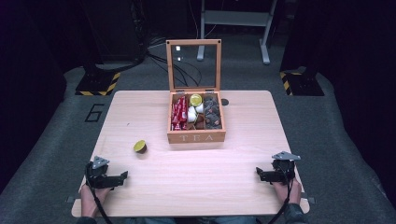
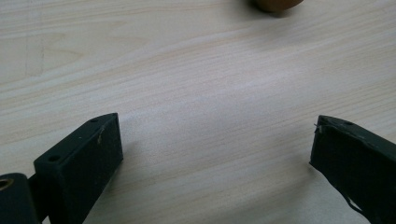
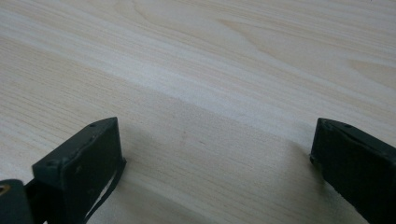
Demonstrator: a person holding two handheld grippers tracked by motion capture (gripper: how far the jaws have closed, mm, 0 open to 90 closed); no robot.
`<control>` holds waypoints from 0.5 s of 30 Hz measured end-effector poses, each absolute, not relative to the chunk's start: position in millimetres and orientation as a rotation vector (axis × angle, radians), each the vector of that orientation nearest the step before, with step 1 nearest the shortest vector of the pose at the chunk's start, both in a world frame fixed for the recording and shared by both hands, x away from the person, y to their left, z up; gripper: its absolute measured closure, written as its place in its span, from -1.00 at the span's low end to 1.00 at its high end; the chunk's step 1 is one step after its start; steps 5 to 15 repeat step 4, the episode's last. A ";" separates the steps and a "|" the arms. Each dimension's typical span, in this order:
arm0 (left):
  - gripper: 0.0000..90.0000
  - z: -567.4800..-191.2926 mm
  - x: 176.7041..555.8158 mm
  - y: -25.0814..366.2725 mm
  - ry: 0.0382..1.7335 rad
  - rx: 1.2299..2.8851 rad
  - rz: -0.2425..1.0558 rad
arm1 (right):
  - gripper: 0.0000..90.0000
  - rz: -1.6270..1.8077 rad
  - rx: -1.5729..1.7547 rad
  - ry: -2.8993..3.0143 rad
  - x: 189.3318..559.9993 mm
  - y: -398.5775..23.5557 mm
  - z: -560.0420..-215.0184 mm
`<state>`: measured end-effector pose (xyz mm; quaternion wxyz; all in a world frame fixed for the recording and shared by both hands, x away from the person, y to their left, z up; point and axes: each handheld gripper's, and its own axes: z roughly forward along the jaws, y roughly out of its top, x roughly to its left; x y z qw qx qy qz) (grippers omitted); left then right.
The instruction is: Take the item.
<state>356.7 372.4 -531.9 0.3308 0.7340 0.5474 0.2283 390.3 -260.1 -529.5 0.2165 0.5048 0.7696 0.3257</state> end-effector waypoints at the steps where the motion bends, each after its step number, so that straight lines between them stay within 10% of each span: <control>1: -0.95 -532.2 357.2 371.4 1.430 1.926 0.610 | -0.97 0.902 1.399 2.133 390.3 -260.1 -529.5; 15: -0.97 -532.7 359.4 370.3 1.418 1.947 0.619 | -0.97 0.902 1.402 2.133 390.0 -259.9 -529.5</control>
